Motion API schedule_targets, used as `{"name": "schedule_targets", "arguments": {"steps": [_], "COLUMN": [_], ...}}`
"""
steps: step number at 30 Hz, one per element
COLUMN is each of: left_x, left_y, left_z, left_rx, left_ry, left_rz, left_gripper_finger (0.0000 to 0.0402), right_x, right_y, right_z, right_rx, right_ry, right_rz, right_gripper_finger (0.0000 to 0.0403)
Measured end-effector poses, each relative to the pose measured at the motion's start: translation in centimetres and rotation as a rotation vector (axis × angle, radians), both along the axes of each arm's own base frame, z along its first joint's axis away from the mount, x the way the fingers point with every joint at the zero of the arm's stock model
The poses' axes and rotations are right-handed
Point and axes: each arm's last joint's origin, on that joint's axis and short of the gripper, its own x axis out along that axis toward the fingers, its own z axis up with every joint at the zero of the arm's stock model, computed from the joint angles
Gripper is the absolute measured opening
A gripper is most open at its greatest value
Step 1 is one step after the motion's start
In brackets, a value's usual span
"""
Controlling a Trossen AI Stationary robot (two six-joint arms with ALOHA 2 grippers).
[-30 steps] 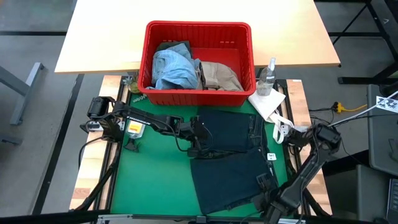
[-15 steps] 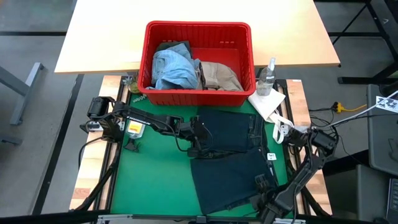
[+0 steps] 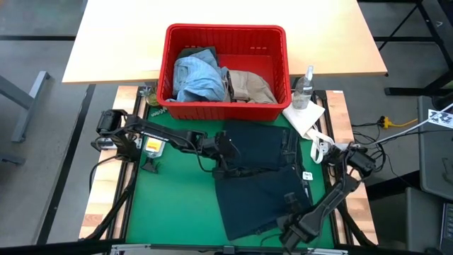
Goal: Fold laundry
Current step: Fold the dark blue jeans
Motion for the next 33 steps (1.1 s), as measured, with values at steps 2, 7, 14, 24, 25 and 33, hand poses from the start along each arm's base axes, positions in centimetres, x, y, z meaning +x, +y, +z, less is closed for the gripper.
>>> {"name": "schedule_targets", "arguments": {"steps": [2, 7, 14, 24, 25, 33], "left_x": [-0.3, -1.6, -3.9, -6.2, -6.5, -7.6], "left_y": [-0.3, -1.1, -2.7, -6.7, -6.9, -8.0], "left_z": [1.0, 3.1, 5.1, 4.7, 4.6, 4.0], "left_rx": [0.010, 0.033, 0.028, -0.039, -0.052, -0.196], "left_ry": [-0.031, -0.061, -0.037, 0.096, 0.115, 0.227], "left_rz": [-0.021, -0.071, -0.120, -0.162, -0.154, -0.040], "left_gripper_finger": [0.0227, 0.0227, 0.0227, 0.0227, 0.0227, 0.0227], "right_x": [0.9, 2.8, 4.8, 8.9, 9.2, 10.8], "right_y": [-0.4, -2.4, -6.1, -10.6, -10.9, -13.6], "right_z": [0.8, 4.0, 7.7, 9.5, 9.5, 9.5], "right_rx": [0.000, 0.061, 0.147, 0.358, 0.368, 0.390], "right_ry": [-0.001, -0.044, -0.149, -0.295, -0.292, -0.330], "right_rz": [0.016, 0.005, -0.073, -0.226, -0.233, -0.318], "right_gripper_finger": [0.0030, 0.0048, 0.0029, 0.0039, 0.0036, 0.0038]}}
